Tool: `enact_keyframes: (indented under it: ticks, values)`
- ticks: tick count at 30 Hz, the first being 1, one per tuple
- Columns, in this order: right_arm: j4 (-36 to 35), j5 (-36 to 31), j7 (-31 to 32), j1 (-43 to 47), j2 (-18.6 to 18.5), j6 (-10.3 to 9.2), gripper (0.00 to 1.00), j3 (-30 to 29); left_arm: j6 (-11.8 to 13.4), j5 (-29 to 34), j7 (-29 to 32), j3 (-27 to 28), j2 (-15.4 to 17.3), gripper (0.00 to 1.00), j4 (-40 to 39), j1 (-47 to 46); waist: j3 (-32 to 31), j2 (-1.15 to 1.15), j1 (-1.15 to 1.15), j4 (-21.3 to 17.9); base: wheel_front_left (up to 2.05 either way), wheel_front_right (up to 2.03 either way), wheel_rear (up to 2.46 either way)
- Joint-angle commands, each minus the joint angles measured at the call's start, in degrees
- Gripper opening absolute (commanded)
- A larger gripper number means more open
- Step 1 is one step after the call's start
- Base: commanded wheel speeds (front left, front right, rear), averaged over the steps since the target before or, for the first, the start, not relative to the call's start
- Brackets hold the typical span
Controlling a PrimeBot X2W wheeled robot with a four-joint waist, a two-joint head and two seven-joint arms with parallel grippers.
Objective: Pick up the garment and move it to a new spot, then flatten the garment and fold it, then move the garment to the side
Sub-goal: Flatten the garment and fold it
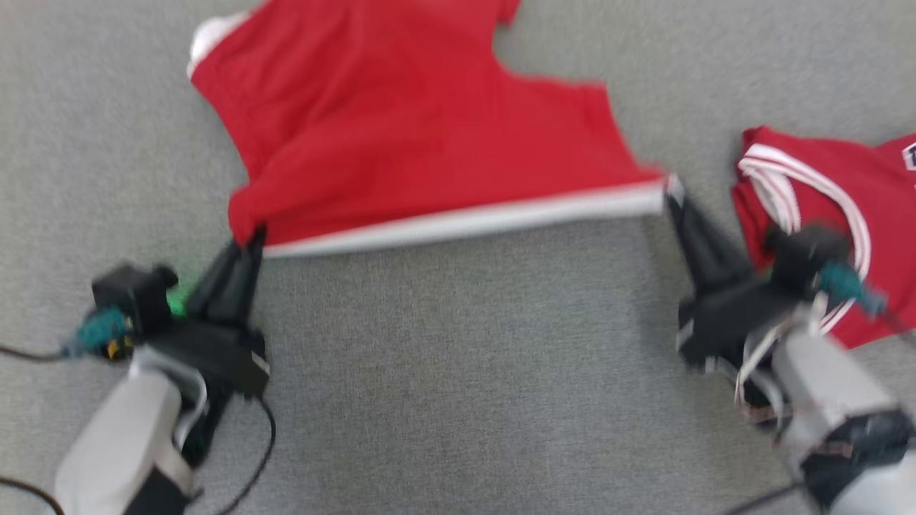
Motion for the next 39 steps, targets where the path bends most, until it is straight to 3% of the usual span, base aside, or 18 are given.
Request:
enact_keyframes:
  ticks: [1, 9, 21, 33, 39]
  values:
    - [-0.15, 0.74, -0.04, 2.86, -1.39, -0.13, 0.00, 0.03, 0.13, -0.92, 0.14, 0.46, 0.32, 0.00, 1.51, 4.27, -4.27, 0.00, 0.02, -0.46, 0.00, 0.00, 0.00]
    - [-1.78, 3.75, -0.06, 13.27, -1.88, -0.30, 0.00, -1.87, 0.15, -1.16, 0.14, 3.22, -2.05, 0.00, 2.22, 16.26, -11.92, 0.00, 0.02, -1.11, 0.00, 0.00, 0.00]
    - [-2.56, 4.63, -0.10, 27.20, -1.06, -0.40, 0.00, -5.43, 0.46, 2.29, 0.05, 12.16, -6.49, 0.00, 0.03, 30.79, -21.45, 0.00, 0.02, -0.96, 0.00, 0.00, 0.00]
    - [-6.49, 2.71, -0.35, 37.15, -1.39, -0.54, 0.00, -11.46, 0.49, 3.88, -0.08, 14.47, -8.67, 0.00, -5.52, 40.85, -24.48, 0.00, 0.02, 0.39, 0.00, 0.00, 0.00]
    - [-8.09, 1.01, -0.34, 35.97, -0.58, -0.53, 0.00, -13.36, 0.49, 5.26, -0.08, 14.75, -8.91, 0.00, -10.83, 39.85, -23.23, 0.00, 0.02, 2.61, 0.00, 0.00, 0.00]
